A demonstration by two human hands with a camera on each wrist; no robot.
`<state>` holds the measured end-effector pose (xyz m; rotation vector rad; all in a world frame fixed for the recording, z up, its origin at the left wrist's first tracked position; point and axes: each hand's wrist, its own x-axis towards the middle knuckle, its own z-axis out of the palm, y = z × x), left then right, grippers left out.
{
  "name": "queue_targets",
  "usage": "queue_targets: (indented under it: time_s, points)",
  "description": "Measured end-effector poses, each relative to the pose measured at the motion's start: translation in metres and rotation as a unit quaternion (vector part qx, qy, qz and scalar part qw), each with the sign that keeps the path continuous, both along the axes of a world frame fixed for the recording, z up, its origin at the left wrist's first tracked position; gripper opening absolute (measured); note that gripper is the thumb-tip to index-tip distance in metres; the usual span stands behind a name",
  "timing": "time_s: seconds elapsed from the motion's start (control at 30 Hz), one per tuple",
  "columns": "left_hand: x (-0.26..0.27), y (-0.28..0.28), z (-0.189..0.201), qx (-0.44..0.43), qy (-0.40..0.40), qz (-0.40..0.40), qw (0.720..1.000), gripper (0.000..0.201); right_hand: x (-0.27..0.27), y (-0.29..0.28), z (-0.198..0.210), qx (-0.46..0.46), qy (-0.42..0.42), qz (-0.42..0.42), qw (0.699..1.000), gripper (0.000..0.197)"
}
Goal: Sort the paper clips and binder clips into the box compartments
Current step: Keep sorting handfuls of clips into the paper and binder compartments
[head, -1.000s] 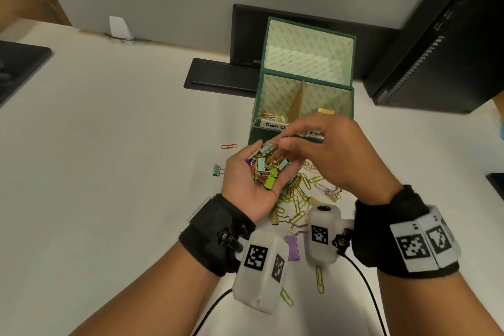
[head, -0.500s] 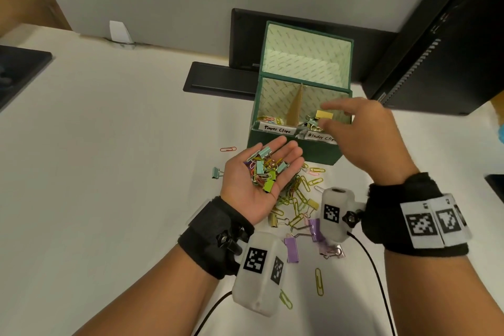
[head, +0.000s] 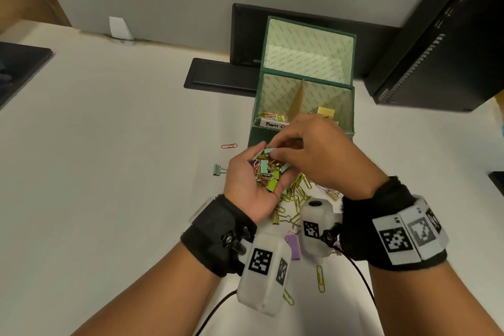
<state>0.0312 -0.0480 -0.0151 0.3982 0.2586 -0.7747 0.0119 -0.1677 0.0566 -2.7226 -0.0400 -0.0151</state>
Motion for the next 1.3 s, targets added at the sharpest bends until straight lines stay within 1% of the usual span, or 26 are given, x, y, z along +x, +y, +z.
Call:
queue_targets:
  time_s: [0.1,0.2,0.23,0.33,0.4,0.47,0.5,0.53,0.6,0.63,0.67,0.7,0.77,0.83,0.9,0.93,1.0,1.03,1.2,1.3]
  points:
    - [0.001,0.0,-0.001,-0.016,-0.009,0.008,1.0,0.042,-0.004,-0.003,0.004,0.084,-0.022,-0.028,0.996,0.004]
    - [0.002,0.0,-0.001,-0.034,0.009,0.007,0.999,0.042,-0.007,-0.008,0.007,0.211,-0.045,-0.071,0.974,0.007]
    - [0.003,0.0,-0.001,-0.036,0.013,0.005,0.999,0.042,-0.007,-0.011,0.008,0.236,-0.064,-0.087,0.966,0.009]
    - [0.004,0.001,-0.001,-0.037,0.023,0.003,0.999,0.042,-0.003,-0.029,0.011,0.258,-0.165,-0.164,0.938,0.013]
    - [0.004,0.001,-0.002,-0.042,0.025,0.003,0.999,0.043,0.0,-0.042,0.016,0.231,-0.223,-0.208,0.924,0.016]
    - [0.004,0.001,-0.003,-0.047,0.028,0.003,0.999,0.045,0.002,-0.051,0.02,0.183,-0.243,-0.229,0.925,0.016]
    - [0.004,0.001,-0.003,-0.049,0.03,0.002,0.998,0.046,0.003,-0.056,0.02,0.16,-0.233,-0.233,0.93,0.016]
    - [0.004,0.001,-0.003,-0.049,0.031,0.003,0.998,0.046,0.004,-0.061,0.018,0.132,-0.203,-0.236,0.941,0.018]
    - [0.004,0.001,-0.004,-0.048,0.033,0.004,0.998,0.047,0.004,-0.065,0.012,0.058,-0.101,-0.236,0.965,0.026]
    - [0.004,0.001,-0.005,-0.045,0.032,0.003,0.998,0.047,0.002,-0.064,0.01,0.032,-0.062,-0.231,0.97,0.03]
    - [0.004,0.002,-0.004,-0.042,0.032,0.002,0.999,0.047,-0.001,-0.061,0.009,0.023,-0.051,-0.22,0.974,0.032]
    - [0.005,0.001,-0.004,-0.04,0.033,0.003,0.999,0.047,-0.004,-0.054,0.011,0.023,-0.06,-0.197,0.978,0.03]
    - [0.006,0.001,-0.005,-0.03,0.033,0.012,0.999,0.045,-0.013,-0.038,0.018,0.048,-0.071,-0.121,0.989,0.02]
    - [0.005,0.001,-0.005,-0.018,0.021,0.008,1.0,0.044,-0.02,-0.022,0.024,0.084,-0.029,-0.042,0.995,0.016]
    - [0.004,0.001,-0.003,-0.006,0.011,0.002,1.0,0.043,-0.021,-0.014,0.021,0.073,0.015,-0.001,0.997,0.015]
    - [0.003,0.001,-0.002,-0.003,0.011,0.001,1.0,0.042,-0.02,-0.012,0.019,0.051,0.033,0.005,0.998,0.014]
    - [0.004,0.001,-0.002,-0.001,0.004,-0.004,1.0,0.042,-0.018,-0.01,0.014,0.003,0.058,0.006,0.998,0.022]
    - [0.004,0.001,-0.002,0.003,0.001,-0.005,1.0,0.042,-0.017,-0.009,0.012,-0.006,0.065,0.002,0.998,0.024]
    - [0.005,0.002,-0.005,0.006,0.001,-0.004,1.0,0.043,-0.015,-0.009,0.01,0.004,0.059,-0.004,0.998,0.016]
    - [0.005,0.002,-0.004,-0.003,-0.005,-0.007,1.0,0.044,-0.015,-0.011,0.007,0.036,0.038,-0.013,0.999,0.008]
